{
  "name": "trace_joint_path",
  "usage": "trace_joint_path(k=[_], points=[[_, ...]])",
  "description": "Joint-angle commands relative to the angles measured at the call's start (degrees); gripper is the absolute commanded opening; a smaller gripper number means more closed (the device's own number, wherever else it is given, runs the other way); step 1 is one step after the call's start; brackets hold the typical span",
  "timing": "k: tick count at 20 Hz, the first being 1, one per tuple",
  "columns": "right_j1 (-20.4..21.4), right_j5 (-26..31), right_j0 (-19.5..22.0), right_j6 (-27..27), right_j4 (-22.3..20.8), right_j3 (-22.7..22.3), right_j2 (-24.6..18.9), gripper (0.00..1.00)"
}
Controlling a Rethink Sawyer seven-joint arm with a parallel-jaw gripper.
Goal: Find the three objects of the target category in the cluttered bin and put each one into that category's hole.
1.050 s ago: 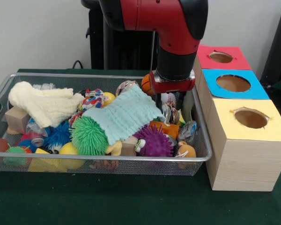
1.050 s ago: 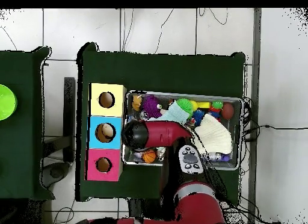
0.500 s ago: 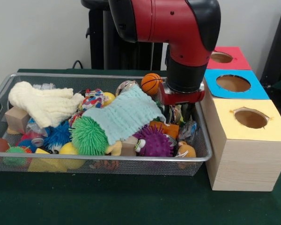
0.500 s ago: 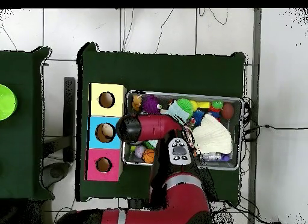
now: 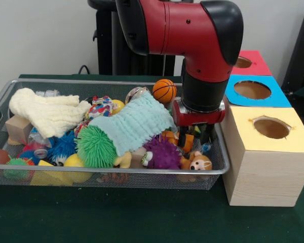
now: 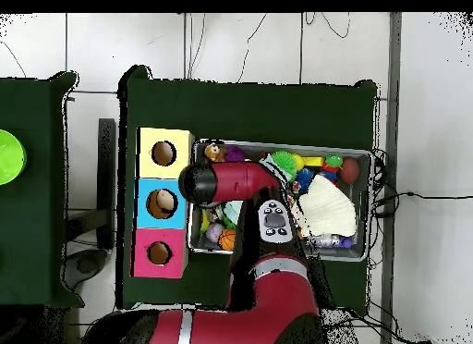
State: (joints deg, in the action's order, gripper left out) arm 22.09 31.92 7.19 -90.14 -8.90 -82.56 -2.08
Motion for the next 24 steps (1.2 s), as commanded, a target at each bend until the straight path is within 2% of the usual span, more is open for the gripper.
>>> trace_joint_path(k=[1, 5, 17, 22, 24], points=[[-3.53, 7.13, 0.41, -8.13, 2.58, 10.13, -0.37, 1.0], [-4.09, 6.57, 0.5, -8.49, 2.65, 10.55, -0.63, 1.0], [0.09, 18.16, 0.31, -7.55, 3.43, 11.96, -0.76, 1.0], [1.24, 20.9, 0.57, -7.08, 3.44, 13.37, -0.98, 1.0], [1.26, 19.94, 0.71, -7.61, 3.68, 13.53, -1.34, 1.0]])
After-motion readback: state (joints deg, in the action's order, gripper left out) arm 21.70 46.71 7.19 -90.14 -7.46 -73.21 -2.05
